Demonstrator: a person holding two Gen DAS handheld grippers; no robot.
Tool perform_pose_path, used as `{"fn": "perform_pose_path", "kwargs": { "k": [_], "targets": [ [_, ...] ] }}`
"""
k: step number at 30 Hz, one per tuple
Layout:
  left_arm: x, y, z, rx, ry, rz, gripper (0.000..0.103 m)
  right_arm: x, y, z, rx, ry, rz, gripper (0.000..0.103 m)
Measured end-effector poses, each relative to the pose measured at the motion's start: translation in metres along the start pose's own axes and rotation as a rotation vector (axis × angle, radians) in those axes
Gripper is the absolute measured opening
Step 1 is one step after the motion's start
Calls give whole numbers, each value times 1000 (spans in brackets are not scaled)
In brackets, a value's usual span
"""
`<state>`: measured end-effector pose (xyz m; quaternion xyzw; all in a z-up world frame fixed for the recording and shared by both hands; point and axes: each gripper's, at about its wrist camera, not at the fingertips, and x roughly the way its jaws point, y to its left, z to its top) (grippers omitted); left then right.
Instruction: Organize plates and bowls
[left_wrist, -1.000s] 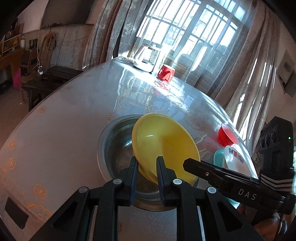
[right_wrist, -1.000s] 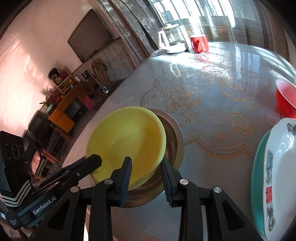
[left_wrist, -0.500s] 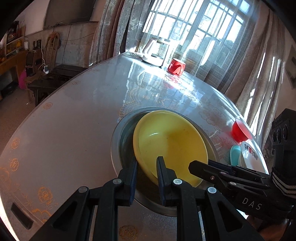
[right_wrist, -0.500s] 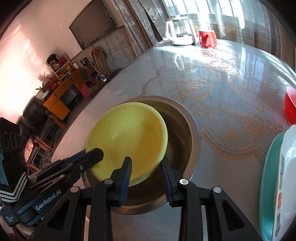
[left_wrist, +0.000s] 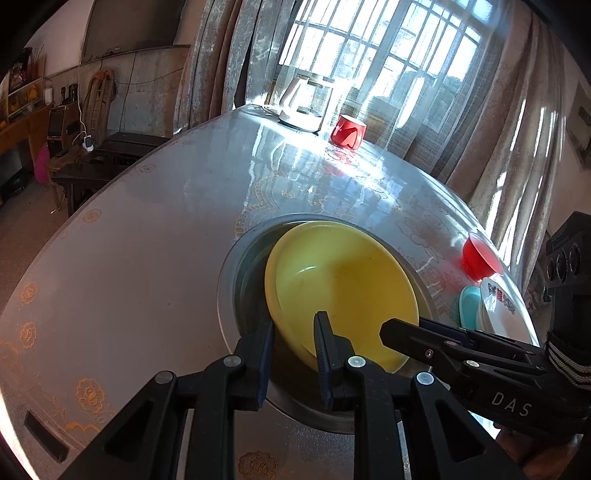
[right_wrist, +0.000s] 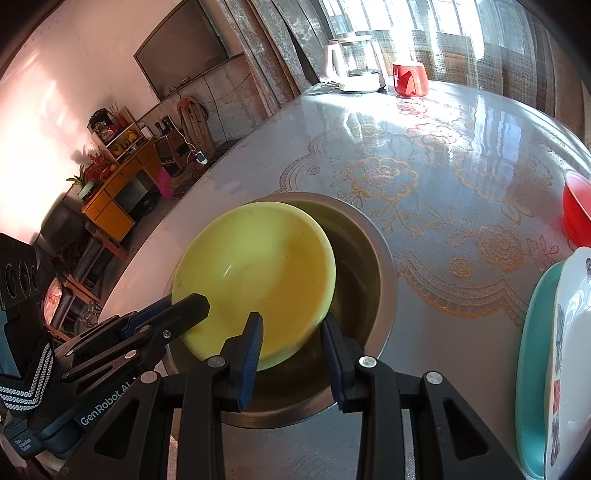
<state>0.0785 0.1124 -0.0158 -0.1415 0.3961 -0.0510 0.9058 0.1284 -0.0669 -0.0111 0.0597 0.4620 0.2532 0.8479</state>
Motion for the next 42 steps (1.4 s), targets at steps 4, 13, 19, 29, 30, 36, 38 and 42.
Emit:
{"fn": "perform_pose_path", "kwargs": {
  "k": [4, 13, 19, 29, 30, 36, 38, 42],
  "targets": [
    [0, -1, 0, 2, -2, 6, 24, -2, -1, -2, 6, -7, 2, 33],
    [-1, -2, -1, 10, -7, 5, 30, -2, -1, -4, 23, -13, 6, 33],
    [1, -6, -3, 31, -16, 24, 31, -7, -2, -5, 32, -30, -23, 33],
    [2, -13, -5, 75, -26, 52, 36, -6, 0, -6, 23, -41, -26, 33],
    [3, -14, -6, 81, -26, 56, 37, -6, -1, -7, 25, -42, -23, 33],
    [4, -16, -6, 91, -31, 75, 39, -9, -1, -8, 27, -53, -19, 34],
    [4, -15, -5, 88, -34, 75, 40, -9, -1, -9, 30, -57, -16, 34],
    [3, -16, -5, 88, -39, 80, 42, -9, -3, -9, 33, -62, -7, 34]
  ]
}}
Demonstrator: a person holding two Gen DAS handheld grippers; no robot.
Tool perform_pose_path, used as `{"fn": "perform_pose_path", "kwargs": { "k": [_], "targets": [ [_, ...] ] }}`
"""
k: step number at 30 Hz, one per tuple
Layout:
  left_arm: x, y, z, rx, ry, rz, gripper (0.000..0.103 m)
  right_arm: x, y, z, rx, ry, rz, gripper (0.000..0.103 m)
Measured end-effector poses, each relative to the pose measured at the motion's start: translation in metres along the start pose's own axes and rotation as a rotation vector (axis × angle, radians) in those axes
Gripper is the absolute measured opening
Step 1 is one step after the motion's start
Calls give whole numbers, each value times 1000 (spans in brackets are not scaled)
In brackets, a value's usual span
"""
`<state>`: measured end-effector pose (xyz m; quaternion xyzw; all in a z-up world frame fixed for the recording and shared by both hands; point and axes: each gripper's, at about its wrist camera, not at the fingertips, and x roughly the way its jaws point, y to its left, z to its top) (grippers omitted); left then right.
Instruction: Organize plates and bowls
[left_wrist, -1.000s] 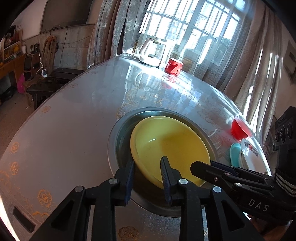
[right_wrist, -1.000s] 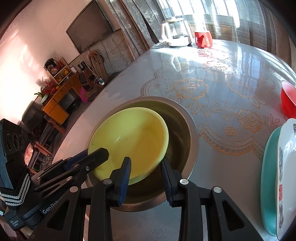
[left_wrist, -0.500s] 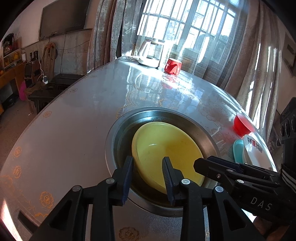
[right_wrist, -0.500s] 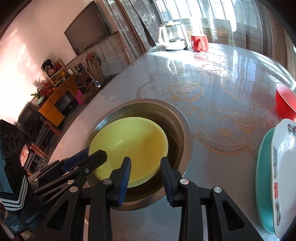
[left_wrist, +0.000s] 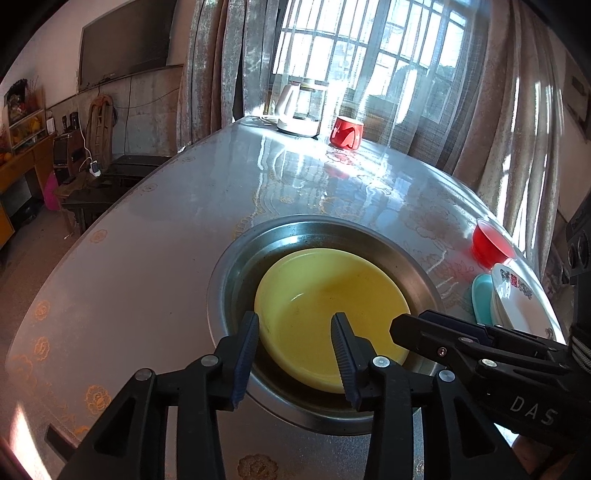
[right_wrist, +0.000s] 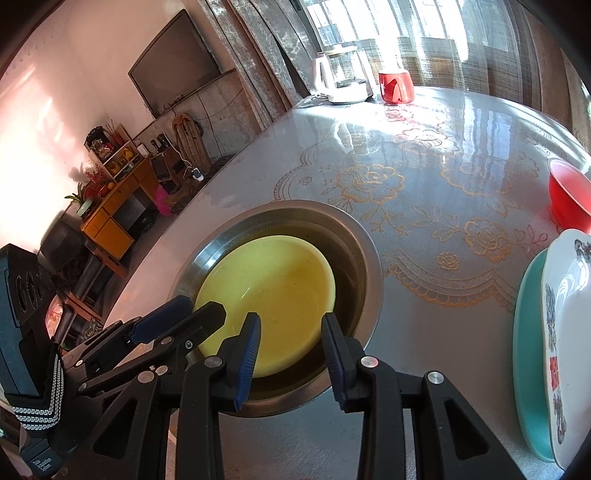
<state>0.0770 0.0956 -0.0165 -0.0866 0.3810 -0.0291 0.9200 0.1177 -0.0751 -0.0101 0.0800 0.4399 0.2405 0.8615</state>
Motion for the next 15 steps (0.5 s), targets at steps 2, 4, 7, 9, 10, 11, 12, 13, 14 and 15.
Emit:
{"fn": "perform_pose_path", "kwargs": {
  "k": [2, 4, 7, 9, 10, 11, 12, 13, 14, 15],
  "targets": [
    [0, 0, 0, 0, -1, 1, 42, 0, 0, -1, -1, -3, 2, 35],
    [0, 0, 0, -2, -2, 0, 42, 0, 0, -1, -1, -4, 5, 35],
    [-2, 0, 0, -6, -5, 1, 43, 0, 0, -2, -1, -7, 9, 35],
    [-3, 1, 0, -7, -7, 3, 43, 1, 0, -2, -1, -7, 13, 35],
    [-3, 1, 0, -6, -8, 4, 43, 1, 0, -2, -1, -7, 14, 35],
    [-3, 1, 0, -5, -9, 5, 43, 2, 0, -2, -1, -7, 15, 35],
    [-4, 1, 1, -6, -9, 5, 43, 1, 1, -2, -3, -8, 15, 35],
    [-5, 0, 0, -6, -10, 6, 43, 2, 1, -3, -4, -10, 15, 35],
    [-5, 0, 1, -5, -10, 7, 44, 1, 1, -3, -5, -11, 15, 35],
    [-5, 1, 1, -6, -11, 7, 44, 1, 1, -3, -4, -12, 16, 35]
  ]
}}
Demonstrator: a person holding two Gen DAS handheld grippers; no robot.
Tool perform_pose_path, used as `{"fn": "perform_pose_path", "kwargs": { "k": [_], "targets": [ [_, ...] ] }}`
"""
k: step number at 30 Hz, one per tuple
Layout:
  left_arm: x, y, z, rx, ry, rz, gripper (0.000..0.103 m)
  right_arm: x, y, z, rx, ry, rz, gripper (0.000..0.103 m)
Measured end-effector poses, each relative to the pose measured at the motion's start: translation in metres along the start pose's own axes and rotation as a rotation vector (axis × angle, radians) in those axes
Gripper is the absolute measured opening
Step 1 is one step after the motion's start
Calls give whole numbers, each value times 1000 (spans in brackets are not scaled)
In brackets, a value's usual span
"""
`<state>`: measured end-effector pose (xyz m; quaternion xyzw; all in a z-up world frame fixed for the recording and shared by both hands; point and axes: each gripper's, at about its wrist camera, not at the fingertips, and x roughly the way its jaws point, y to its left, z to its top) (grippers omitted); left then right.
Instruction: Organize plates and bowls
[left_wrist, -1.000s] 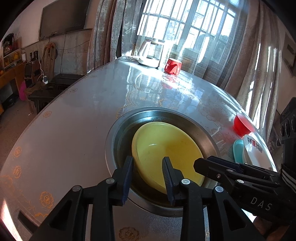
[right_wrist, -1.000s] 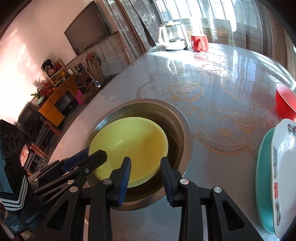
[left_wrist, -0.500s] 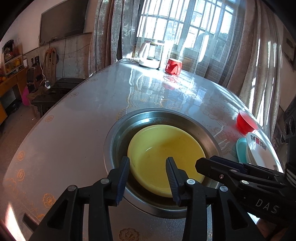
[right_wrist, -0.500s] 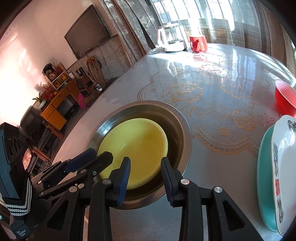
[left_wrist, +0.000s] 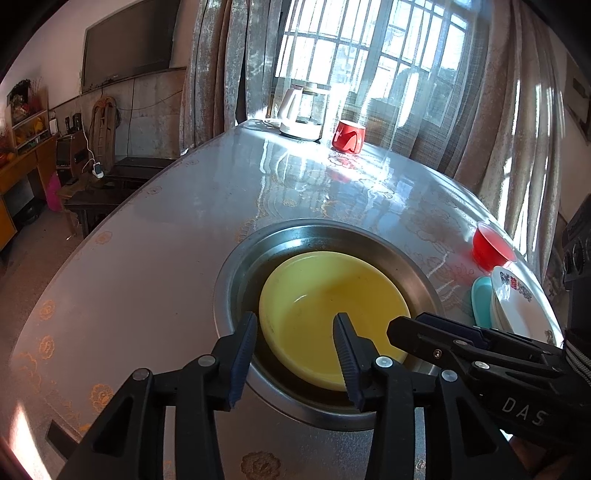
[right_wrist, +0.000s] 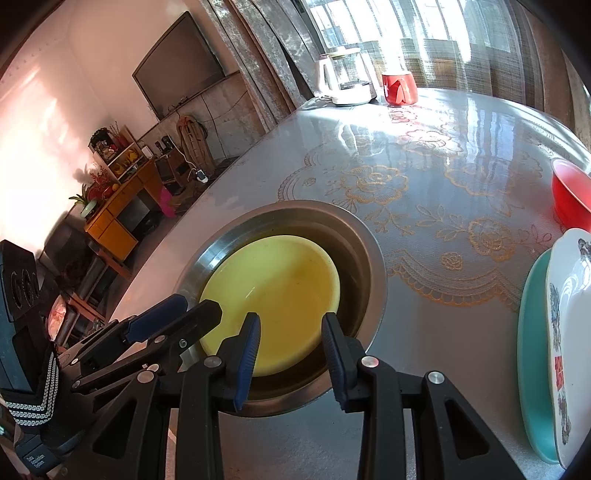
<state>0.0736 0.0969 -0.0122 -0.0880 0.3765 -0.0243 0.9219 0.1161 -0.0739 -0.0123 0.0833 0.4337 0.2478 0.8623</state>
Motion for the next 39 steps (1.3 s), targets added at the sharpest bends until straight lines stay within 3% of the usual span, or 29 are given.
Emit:
{"fn": "perform_pose_path", "kwargs": {
  "k": [28, 35, 39],
  "targets": [
    [-13, 1, 4, -30, -39, 34, 53, -19, -13, -5, 54, -64, 46, 41],
    [-15, -7, 12, -29, -51, 49, 54, -37, -33, -11, 103, -99, 29, 43],
    [-21, -22, 18, -4, -72, 34, 60, -50, -45, -14, 130, -122, 18, 43]
  ]
}}
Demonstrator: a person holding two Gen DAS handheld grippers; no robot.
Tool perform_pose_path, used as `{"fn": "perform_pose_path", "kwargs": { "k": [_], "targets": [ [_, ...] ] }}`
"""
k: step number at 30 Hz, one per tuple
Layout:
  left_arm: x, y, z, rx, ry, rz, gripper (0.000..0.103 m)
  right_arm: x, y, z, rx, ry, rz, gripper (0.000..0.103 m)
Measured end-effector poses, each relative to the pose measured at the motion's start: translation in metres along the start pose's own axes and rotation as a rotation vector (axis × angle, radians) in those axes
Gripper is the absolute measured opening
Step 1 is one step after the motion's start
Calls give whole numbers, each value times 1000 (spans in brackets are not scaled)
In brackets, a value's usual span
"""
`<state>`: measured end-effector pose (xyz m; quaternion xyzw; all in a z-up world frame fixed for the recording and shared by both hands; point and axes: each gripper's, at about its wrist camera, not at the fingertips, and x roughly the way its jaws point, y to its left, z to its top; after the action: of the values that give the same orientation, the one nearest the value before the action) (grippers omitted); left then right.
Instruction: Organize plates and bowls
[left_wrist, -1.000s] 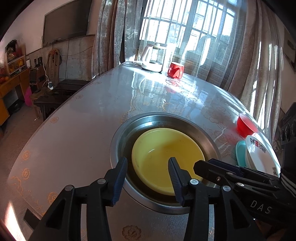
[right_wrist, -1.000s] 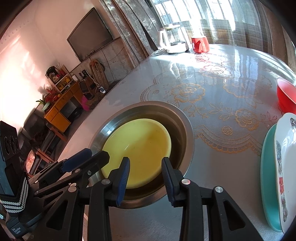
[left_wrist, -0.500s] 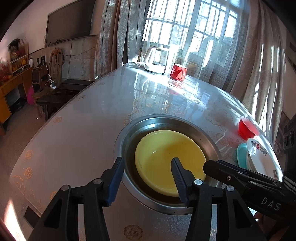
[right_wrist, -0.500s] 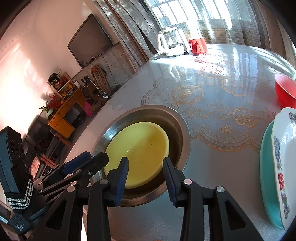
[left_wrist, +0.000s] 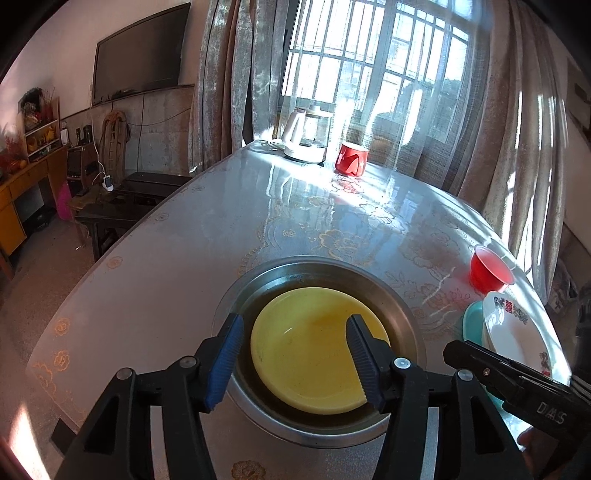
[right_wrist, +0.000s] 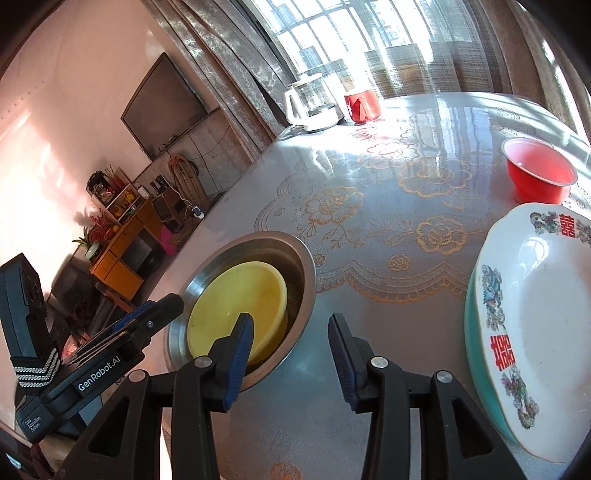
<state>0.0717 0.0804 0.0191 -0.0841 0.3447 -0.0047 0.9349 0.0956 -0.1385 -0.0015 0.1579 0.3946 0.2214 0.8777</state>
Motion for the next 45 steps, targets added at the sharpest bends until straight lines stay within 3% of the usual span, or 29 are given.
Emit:
{"fn": "perform_pose_path", "kwargs": {
  "k": [12, 22, 26, 35, 45],
  "targets": [
    [-2, -82, 15, 192, -4, -91, 64, -39, -39, 5, 75, -73, -50, 43],
    [13, -145, 8, 314, 83, -191, 64, -81, -77, 6, 146, -161, -110, 43],
    [20, -162, 9, 317, 120, -242, 64, -97, -96, 7, 181, -188, -138, 43],
    [45, -182, 13, 300, 204, -249, 65, -124, -137, 17, 265, -250, -190, 43],
    [69, -206, 23, 272, 253, -361, 63, -145, -188, 29, 373, -276, -253, 43]
  ]
}}
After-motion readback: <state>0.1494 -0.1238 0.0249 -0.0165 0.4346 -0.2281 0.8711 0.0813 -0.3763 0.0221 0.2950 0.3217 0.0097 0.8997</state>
